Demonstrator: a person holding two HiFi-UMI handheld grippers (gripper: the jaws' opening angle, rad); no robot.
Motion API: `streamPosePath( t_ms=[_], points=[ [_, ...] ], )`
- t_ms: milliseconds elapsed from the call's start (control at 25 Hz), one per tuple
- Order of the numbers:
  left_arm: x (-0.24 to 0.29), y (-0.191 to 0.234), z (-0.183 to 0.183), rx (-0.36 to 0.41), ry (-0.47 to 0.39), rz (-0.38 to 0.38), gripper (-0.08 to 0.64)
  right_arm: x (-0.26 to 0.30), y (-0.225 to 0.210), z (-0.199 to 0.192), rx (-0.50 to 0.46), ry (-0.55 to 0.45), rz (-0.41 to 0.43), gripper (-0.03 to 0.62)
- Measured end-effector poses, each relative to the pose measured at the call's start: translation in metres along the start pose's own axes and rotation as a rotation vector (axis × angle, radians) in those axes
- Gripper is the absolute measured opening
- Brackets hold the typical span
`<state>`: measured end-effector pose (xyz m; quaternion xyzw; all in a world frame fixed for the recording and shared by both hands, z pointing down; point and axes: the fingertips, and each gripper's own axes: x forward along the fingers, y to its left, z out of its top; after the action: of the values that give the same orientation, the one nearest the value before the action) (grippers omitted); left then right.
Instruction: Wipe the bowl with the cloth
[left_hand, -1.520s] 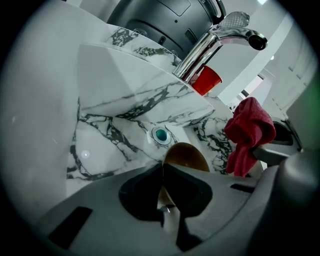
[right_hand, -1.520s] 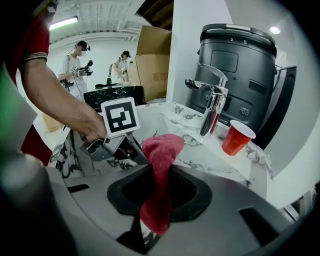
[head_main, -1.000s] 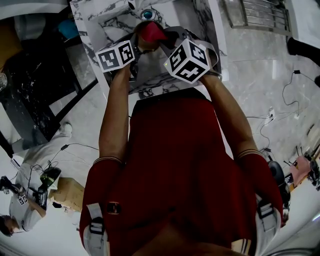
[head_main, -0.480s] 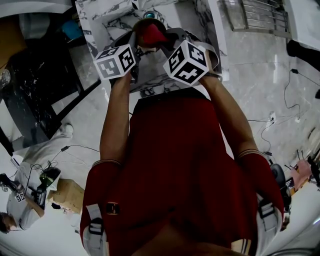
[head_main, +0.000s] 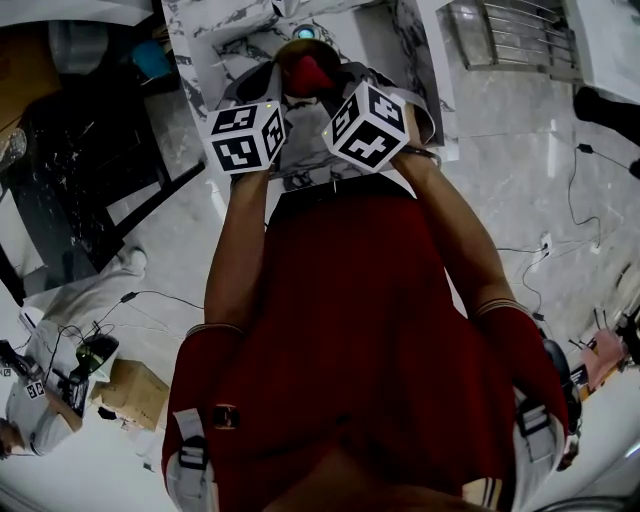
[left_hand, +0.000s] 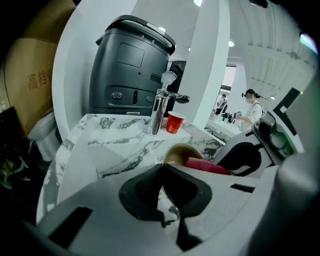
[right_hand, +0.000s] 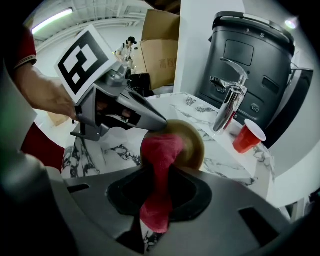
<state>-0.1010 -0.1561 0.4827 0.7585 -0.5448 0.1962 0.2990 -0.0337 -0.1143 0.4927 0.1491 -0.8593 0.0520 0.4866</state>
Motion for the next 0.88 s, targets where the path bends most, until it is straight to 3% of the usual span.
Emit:
streamPosePath(
  t_ms=[240,560,880],
  points=[
    [-0.010,-0.011,0.003,0.092,-0.018,0.024,0.015,0.002,0.011,0.002,0.008,0.009,0.016,0.083],
    [-0.020,-0.023,0.001,0.136,-0.036,0.023,0.015,-0.004,0.012,0.013,0.108,-0.060,0.029,0.083],
    [-0.028,-0.028,0.001,0.161,-0.045,0.034,0.015,-0.014,0.003,0.016,0.185,-0.116,-0.022,0.083]
  ],
)
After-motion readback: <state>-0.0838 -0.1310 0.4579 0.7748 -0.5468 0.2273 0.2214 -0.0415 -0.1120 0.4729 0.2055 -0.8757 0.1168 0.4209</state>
